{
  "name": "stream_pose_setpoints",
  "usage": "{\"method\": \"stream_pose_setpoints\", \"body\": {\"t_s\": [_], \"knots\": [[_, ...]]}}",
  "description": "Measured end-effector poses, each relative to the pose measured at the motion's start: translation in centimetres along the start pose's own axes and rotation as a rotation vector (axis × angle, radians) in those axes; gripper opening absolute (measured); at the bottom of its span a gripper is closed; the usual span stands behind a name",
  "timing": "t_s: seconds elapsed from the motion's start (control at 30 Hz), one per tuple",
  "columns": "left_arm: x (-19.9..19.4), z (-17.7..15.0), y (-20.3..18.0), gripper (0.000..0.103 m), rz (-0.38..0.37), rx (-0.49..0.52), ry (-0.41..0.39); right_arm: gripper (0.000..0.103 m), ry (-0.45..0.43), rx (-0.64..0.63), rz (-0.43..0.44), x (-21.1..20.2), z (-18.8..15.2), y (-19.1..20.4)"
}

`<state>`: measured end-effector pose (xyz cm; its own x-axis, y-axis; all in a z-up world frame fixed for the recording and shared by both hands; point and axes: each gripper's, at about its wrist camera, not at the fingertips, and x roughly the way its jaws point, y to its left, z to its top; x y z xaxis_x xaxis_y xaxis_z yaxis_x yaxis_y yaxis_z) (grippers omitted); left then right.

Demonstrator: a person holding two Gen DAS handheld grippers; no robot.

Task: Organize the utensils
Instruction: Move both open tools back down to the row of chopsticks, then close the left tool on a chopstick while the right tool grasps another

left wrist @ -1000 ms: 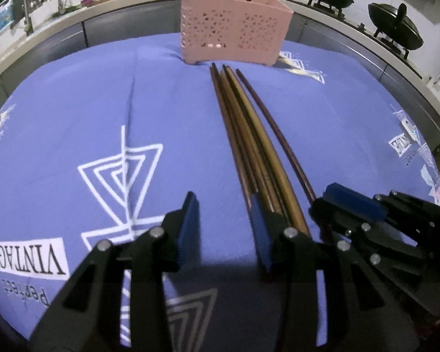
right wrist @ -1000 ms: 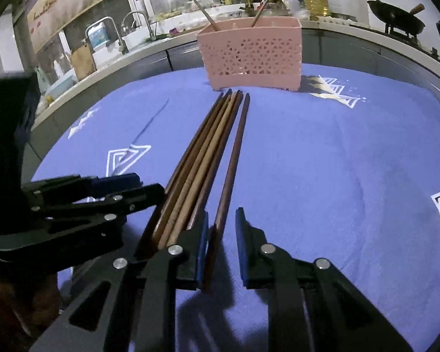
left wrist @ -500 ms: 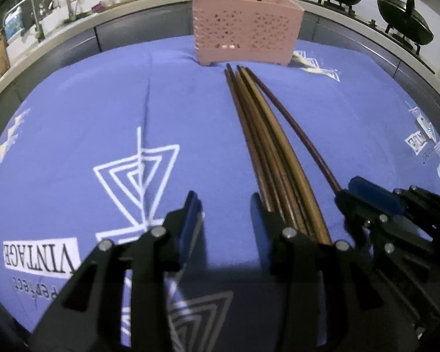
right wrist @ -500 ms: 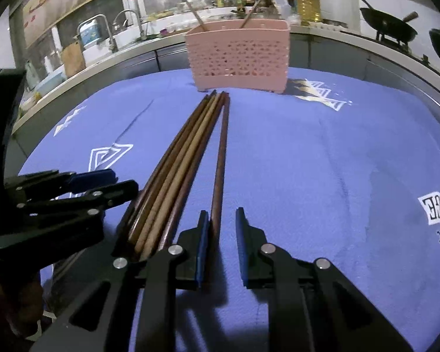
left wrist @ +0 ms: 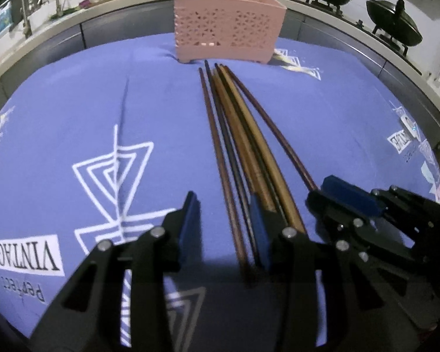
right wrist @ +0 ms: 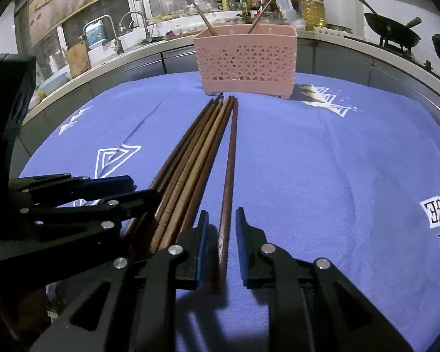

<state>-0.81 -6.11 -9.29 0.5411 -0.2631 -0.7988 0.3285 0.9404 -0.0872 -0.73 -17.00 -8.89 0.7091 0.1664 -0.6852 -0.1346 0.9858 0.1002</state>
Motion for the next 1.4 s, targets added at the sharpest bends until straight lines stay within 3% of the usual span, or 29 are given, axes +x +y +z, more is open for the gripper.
{"method": "stream_pose_setpoints", "body": {"t_s": [0.2, 0.47, 0.6, 0.87, 1.33, 1.37, 1.4], "knots": [[0.4, 0.1, -1.2, 0.035, 0.056, 0.065, -0.009, 0.020, 0.003, -0.013, -0.011, 0.3, -0.2, -0.1], [-0.3, 0.5, 1.9, 0.032, -0.054, -0.066, 0.017, 0.020, 0.003, 0.037, -0.029, 0.2, 0.0, -1.3], [-0.7, 0.5, 2.0, 0.032, -0.080, -0.077, 0.005, 0.020, 0.000, 0.003, -0.023, 0.1, -0.1, -0.5], [-0.4, 0.2, 2.5, 0.032, -0.048, -0.103, 0.006, 0.020, 0.006, 0.009, -0.020, 0.4, 0.0, -0.8], [0.0, 0.1, 0.1, 0.032, 0.078, 0.030, -0.020, 0.020, 0.003, -0.008, -0.029, 0.4, 0.0, -0.6], [0.0, 0.1, 0.1, 0.027, 0.085, 0.037, -0.023, 0.020, 0.001, -0.015, -0.035, 0.5, -0.1, -0.7], [0.0, 0.0, 0.2, 0.010, 0.086, 0.041, -0.029, 0.018, 0.002, -0.024, -0.046, 0.4, 0.0, -0.7]]}}
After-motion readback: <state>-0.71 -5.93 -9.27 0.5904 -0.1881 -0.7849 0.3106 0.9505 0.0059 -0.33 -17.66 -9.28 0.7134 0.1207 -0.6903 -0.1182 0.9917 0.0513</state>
